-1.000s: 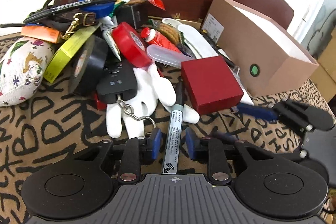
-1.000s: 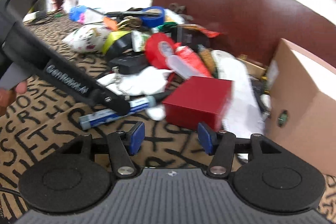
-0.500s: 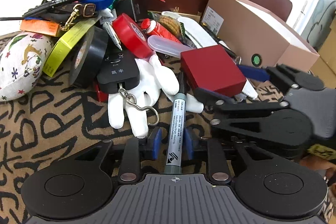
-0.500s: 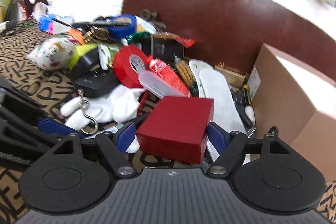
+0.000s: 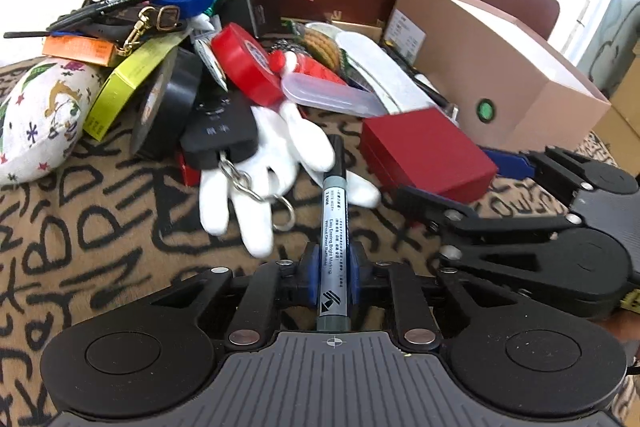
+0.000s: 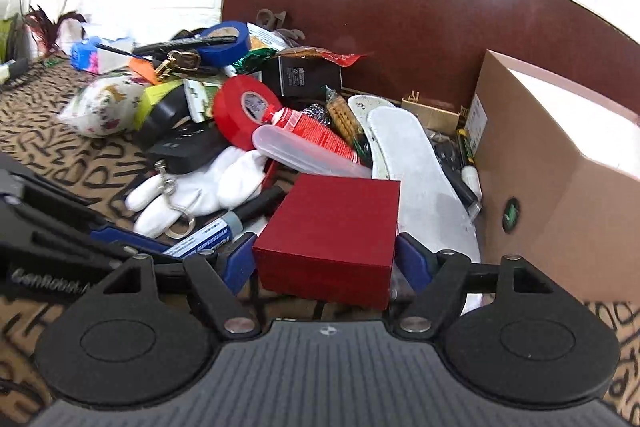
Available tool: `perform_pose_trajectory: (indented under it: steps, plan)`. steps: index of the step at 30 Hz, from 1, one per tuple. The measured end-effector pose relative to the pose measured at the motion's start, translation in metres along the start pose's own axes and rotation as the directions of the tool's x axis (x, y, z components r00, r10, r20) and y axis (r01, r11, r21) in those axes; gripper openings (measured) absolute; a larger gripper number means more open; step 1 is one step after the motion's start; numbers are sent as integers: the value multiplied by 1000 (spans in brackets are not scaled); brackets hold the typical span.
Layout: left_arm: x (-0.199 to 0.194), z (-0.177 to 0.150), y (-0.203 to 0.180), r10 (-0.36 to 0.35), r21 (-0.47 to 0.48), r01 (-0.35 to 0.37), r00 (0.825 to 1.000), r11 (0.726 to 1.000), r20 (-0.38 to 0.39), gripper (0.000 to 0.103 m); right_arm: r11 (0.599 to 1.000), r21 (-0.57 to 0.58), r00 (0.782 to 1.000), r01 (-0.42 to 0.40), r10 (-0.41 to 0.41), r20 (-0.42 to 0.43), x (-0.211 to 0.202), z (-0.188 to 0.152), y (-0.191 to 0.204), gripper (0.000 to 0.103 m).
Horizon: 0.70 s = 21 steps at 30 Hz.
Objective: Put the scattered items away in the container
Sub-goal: 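Lift the whiteboard marker and red box up from the pile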
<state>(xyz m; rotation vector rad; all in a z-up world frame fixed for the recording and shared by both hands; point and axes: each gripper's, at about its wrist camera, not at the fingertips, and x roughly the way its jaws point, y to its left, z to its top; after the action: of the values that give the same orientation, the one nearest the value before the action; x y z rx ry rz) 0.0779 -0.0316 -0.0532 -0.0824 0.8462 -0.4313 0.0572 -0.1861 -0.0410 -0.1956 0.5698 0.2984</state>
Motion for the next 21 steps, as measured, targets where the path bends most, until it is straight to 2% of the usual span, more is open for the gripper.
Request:
perform_pose_trajectory:
  steps: [7,11,12,13,14,19,21]
  plan:
    - [-21,-26,-18,-28,79,31,999,996,-45,12,999,19,997,-48,49,-63,-55,-34,-9,78]
    - [-36,-43,-29,-41,117,52,995,992,-87,13,998,32,992,-47,50,-112,-81,-56,-14,78]
    - [-39,-46,-32,-37,124,49,995,991,-92,16,998,34,991,-44,48,-122,-86,-61,-14,78]
    - [-40,-48,-34,-31,127,43,995,991,-95,31,998,39,991,-41,46,-129,-91,-64,-15,78]
    - [-39,-48,-36,-26,128,38,996,991,-91,38,998,46,991,-35,41,-127,-93,-66,-15,78]
    - [-29,-40,-46,2,130,8,997,992,-76,54,1000,17,995,14,-12,-102,-88,-63,-8,79]
    - [-24,-38,-51,26,149,-14,997,989,-76,54,1000,12,995,23,-22,-101,-84,-62,-6,81]
